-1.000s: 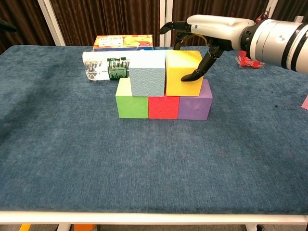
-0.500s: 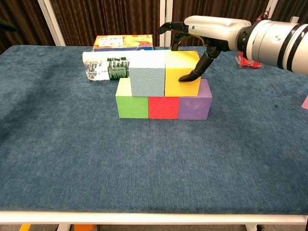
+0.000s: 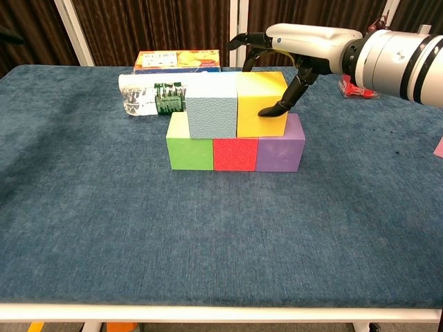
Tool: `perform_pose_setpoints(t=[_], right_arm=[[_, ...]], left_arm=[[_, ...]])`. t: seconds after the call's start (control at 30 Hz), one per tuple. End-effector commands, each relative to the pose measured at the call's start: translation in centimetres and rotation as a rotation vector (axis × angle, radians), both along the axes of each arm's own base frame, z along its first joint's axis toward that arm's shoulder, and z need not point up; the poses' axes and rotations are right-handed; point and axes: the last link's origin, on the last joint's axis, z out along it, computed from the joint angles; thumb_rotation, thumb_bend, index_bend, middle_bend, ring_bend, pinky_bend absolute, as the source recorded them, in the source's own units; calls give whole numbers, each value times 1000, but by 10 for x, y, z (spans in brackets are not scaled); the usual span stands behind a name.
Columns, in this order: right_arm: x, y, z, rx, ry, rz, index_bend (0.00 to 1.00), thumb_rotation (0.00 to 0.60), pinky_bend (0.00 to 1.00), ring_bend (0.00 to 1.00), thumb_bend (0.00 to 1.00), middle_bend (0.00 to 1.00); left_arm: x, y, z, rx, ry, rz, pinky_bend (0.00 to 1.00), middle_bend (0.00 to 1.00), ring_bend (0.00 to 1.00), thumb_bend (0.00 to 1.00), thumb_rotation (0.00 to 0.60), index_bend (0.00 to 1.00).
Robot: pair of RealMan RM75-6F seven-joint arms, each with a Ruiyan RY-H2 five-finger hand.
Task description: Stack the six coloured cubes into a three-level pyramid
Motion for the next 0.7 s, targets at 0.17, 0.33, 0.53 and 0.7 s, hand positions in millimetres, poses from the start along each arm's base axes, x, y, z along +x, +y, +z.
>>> perform_pose_setpoints(t=[0.17, 0.33, 0.53, 0.7], right_arm=[[0, 1, 0, 1, -5, -9, 0, 600, 0, 22, 113, 249], [1, 2, 0, -1, -15, -13, 0, 600, 0, 22, 109, 266], [0, 3, 0, -5, -16, -23, 0, 600, 0, 22, 104, 271], [-4, 3, 4, -14, -8, -35, 0, 600, 0, 22, 101, 242]], left_arm=[[-1, 0, 0, -2, -1, 2, 39, 143, 100, 90, 600, 165], [0, 1, 0, 2, -4, -1, 39, 143, 100, 90, 600, 166], [-1, 0, 0, 0, -2, 1, 39, 142, 100, 90, 600, 166], [-1, 0, 1, 1, -4, 2, 39, 142, 100, 90, 600, 166]])
